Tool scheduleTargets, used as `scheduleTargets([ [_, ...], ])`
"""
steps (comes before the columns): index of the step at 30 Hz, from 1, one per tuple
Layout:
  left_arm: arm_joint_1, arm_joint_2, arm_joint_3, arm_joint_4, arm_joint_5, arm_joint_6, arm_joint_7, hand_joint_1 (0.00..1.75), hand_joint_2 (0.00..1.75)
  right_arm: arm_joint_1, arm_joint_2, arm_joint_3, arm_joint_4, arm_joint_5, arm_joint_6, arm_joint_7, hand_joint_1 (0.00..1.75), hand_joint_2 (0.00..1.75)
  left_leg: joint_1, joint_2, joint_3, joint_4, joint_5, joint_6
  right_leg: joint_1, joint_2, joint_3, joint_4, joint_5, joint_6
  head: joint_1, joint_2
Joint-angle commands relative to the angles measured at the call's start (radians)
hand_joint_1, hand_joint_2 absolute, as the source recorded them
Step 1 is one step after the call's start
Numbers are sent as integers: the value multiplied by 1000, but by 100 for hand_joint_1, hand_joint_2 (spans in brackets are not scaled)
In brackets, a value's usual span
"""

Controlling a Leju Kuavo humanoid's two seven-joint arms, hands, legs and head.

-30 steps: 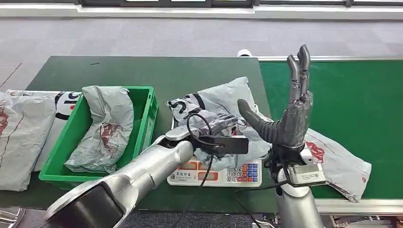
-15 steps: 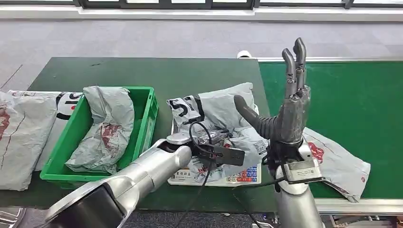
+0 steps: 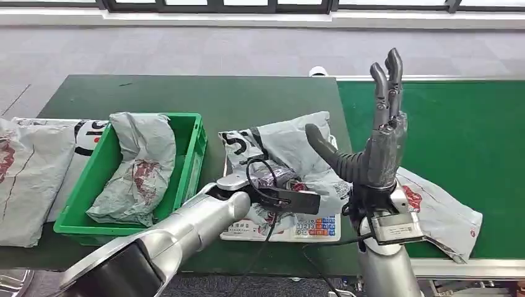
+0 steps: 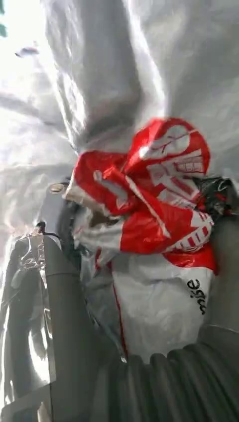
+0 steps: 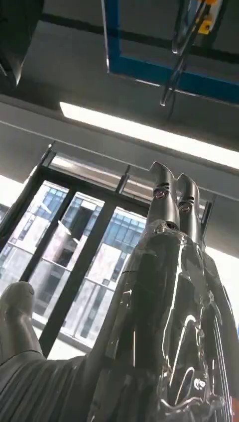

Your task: Moved the parcel from conveyor to table for the left to box.

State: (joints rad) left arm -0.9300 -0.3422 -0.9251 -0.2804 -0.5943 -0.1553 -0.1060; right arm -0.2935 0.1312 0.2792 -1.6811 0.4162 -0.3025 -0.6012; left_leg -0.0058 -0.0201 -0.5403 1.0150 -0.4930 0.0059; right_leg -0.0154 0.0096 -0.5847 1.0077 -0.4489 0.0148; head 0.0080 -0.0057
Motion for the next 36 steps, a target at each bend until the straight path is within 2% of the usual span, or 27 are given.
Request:
scheduleTargets([
  [1,-28,6,31,42,11,63,6,175,175,-8,-9,28,8,-2,-4,4,0,175,1,4,-4,-2,3,-2,1,1,-4,-3,5,-1,0,0],
  [12,-77,7,134,18,29,120,-28,175,175,-15,-23,24,37,-1,-13,8,0,175,1,3,-12,1,9,-3,1,0,-13,0,11,-2,0,0],
  [24,-157,65,250,-35,63,108,-95,175,175,-15,-20,1,32,5,24,19,0,175,2,5,-15,0,11,-5,2,2,-16,-1,13,-4,0,0],
  [36,-157,86,263,-32,38,77,-99,175,175,-19,-23,-11,54,-16,29,0,0,175,2,5,-16,0,11,-4,2,2,-17,-1,13,-4,0,0],
])
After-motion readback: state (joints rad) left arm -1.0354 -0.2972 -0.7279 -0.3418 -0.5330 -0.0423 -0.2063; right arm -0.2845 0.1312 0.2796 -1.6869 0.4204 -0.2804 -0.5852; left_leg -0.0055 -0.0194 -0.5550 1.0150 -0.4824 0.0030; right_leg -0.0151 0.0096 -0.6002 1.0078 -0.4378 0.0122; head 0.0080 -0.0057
